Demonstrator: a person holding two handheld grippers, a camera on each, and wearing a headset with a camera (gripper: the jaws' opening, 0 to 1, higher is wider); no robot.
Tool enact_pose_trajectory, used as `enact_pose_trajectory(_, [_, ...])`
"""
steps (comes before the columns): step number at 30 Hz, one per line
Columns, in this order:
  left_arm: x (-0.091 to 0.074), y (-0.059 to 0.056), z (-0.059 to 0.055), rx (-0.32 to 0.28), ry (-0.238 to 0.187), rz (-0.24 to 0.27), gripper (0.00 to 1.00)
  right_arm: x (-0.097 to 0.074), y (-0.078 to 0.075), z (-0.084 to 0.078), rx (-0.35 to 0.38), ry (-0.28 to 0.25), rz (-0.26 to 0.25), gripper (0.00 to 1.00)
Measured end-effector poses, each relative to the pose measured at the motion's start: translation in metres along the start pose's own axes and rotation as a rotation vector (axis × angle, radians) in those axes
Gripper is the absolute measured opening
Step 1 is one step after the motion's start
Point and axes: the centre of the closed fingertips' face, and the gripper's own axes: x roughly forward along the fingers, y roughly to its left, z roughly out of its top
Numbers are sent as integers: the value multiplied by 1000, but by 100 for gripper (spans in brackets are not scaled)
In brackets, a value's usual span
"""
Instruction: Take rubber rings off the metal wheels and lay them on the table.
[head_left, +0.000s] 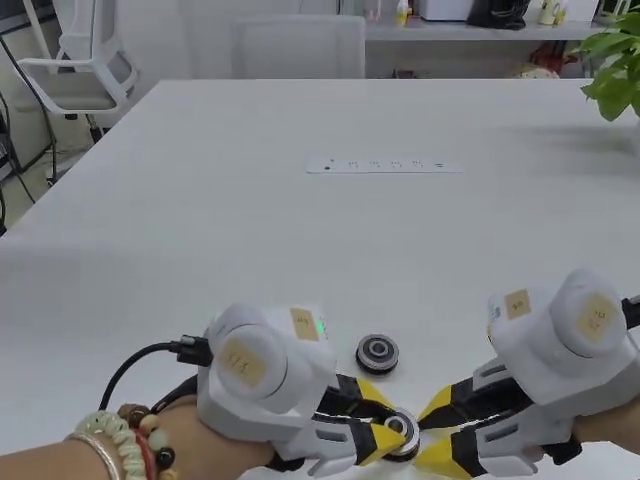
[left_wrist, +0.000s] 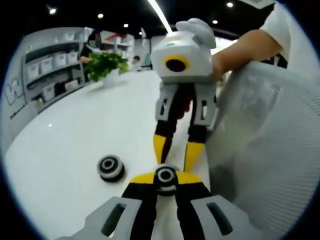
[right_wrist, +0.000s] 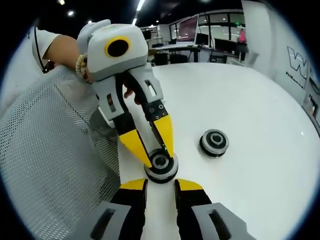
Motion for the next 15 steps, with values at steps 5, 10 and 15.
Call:
enact_pose_trajectory(5, [0,0,0,1,-2,0,14,6,0,7,-14,-24,-6,25])
enact_pose_trajectory(10, [0,0,0,1,-2,1,14,2,-1,7,-19,-39,-3,21])
enact_pose_trajectory(15, [-1,-1,0,1,-3,1,14,-1,-1,2,-30,-20,0,16])
